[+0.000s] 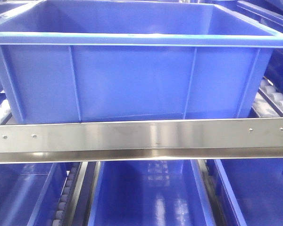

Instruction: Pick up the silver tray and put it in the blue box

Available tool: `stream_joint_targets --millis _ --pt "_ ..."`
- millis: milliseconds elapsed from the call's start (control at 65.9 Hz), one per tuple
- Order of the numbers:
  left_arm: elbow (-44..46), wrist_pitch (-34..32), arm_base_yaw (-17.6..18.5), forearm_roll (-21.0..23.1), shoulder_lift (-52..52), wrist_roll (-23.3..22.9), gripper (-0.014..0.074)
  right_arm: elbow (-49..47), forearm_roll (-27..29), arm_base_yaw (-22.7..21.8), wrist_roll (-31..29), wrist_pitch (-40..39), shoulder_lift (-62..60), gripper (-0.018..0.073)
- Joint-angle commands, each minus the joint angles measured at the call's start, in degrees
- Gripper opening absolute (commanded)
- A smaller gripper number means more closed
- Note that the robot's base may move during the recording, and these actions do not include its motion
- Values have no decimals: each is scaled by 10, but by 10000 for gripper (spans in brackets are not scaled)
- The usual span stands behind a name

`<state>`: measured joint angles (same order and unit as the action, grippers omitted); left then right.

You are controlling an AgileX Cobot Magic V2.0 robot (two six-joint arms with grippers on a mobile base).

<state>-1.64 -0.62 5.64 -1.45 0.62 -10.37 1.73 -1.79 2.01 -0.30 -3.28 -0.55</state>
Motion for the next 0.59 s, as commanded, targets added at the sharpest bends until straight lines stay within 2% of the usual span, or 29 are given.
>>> stream_joint_targets --millis 0,577 --pt "1 -56 -2 5 11 2 -96 2 1 -4 -6 -49 -12 50" --pt "1 -56 -2 5 11 2 -96 2 1 -4 -6 -49 -12 50"
